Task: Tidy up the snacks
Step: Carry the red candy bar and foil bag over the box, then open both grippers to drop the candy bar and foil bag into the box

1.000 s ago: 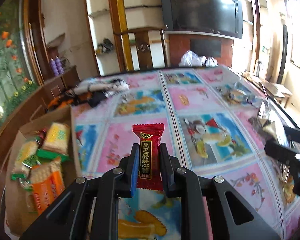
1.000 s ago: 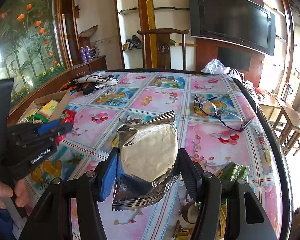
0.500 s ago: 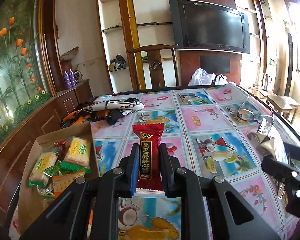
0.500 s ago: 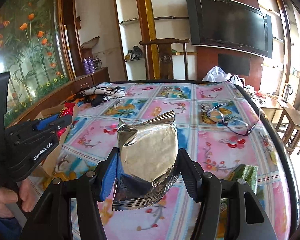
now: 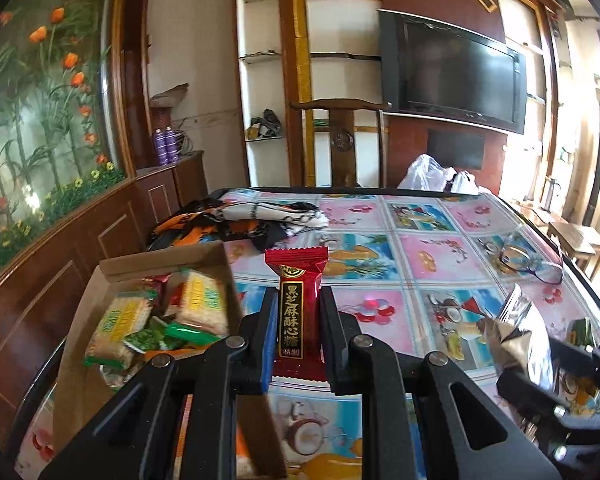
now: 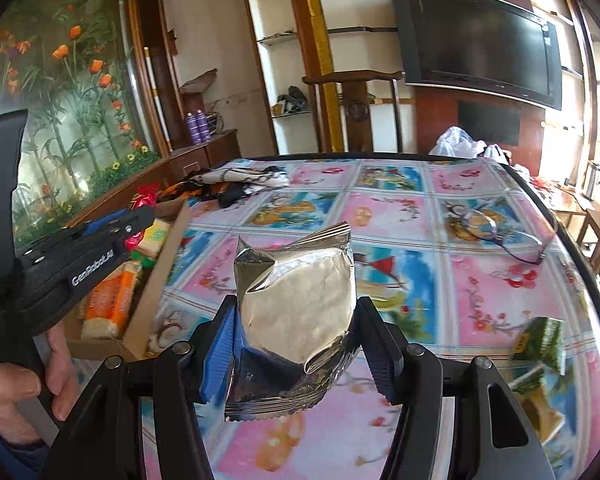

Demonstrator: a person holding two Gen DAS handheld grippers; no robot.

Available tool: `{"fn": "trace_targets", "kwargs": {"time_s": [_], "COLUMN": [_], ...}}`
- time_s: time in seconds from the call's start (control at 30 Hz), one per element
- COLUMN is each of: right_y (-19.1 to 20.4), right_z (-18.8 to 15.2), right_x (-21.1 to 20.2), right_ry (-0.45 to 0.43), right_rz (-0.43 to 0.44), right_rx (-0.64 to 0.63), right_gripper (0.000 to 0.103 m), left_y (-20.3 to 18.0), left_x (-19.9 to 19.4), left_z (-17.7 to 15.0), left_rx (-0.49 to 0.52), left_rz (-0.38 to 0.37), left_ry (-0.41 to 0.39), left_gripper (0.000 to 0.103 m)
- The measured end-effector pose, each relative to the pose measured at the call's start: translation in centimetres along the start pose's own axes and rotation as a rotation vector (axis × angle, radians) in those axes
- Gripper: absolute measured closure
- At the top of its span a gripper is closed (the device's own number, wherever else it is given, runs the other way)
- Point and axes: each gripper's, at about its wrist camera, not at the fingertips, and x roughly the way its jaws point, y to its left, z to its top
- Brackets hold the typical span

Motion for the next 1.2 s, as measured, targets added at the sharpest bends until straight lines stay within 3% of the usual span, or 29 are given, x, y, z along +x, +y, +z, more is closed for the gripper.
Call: {"fn": "trace_targets", "kwargs": {"time_s": [0.37, 0.7, 0.93, 1.2], "right_y": [6.6, 13.9, 19.4, 22.1], "right_z": [0.5, 0.6, -0.3, -1.6], "right_x": [1.9, 4.9, 7.8, 9.5], "right_ry": [0.009, 0.053, 0.103, 0.08], "right_rz": [0.103, 0.218, 0.268, 0.221], "right_rx": [-0.04, -0.123, -0.22, -0.357], "right_gripper": [0.04, 0.04, 0.04, 0.039], "left_y": [8.3, 17.6, 19.0, 18.5], "left_x": [0.2, 3.2, 4.1, 4.3], "left_z": [0.2, -1.9, -2.8, -2.9], "left_rx": [-0.143, -0.281, -0.297, -0.278], "left_rz": [0.086, 0.184, 0.2, 0.208], "left_ry": [0.024, 0.195, 0.248, 0.255], "left_gripper": [0.084, 0.084, 0.084, 0.084]}}
